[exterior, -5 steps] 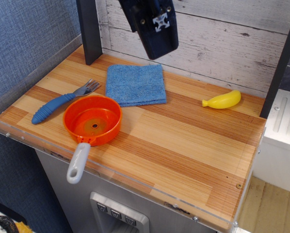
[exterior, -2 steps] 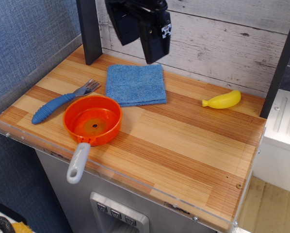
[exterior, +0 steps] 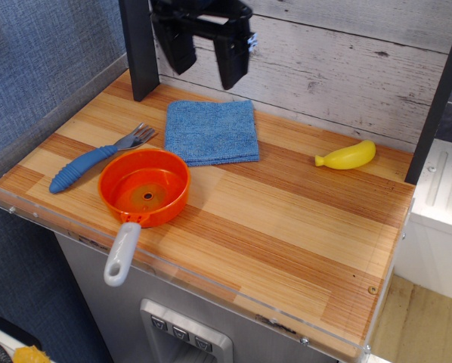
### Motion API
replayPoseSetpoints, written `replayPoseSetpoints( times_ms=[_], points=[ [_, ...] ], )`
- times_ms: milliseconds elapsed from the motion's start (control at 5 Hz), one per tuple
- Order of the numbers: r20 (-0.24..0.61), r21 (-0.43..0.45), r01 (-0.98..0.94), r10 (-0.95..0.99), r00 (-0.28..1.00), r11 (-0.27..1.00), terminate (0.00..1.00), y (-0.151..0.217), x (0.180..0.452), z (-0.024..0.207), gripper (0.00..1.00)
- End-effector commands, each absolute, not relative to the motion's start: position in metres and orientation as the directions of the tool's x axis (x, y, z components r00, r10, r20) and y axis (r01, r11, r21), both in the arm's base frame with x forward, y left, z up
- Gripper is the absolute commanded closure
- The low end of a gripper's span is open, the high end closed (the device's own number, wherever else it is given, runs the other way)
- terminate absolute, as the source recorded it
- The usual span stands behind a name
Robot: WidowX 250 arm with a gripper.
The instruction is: Move the blue cloth to the right of the orange pan
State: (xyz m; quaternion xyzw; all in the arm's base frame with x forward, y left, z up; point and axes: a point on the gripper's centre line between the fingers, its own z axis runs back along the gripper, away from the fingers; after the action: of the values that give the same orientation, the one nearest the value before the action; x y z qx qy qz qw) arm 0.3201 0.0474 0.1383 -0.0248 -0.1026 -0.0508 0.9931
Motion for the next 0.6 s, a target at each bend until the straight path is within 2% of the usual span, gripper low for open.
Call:
replayPoseSetpoints(
  times_ms=[0, 400],
  points=[
    [0.174, -0.029, -0.056, 0.06, 0.983, 0.998, 0.0, 0.086, 0.347, 0.115, 1.0],
    [0.128, -0.018, -0.15, 0.152, 0.98, 0.988, 0.0, 0.098, 0.365, 0.083, 1.0]
  ],
)
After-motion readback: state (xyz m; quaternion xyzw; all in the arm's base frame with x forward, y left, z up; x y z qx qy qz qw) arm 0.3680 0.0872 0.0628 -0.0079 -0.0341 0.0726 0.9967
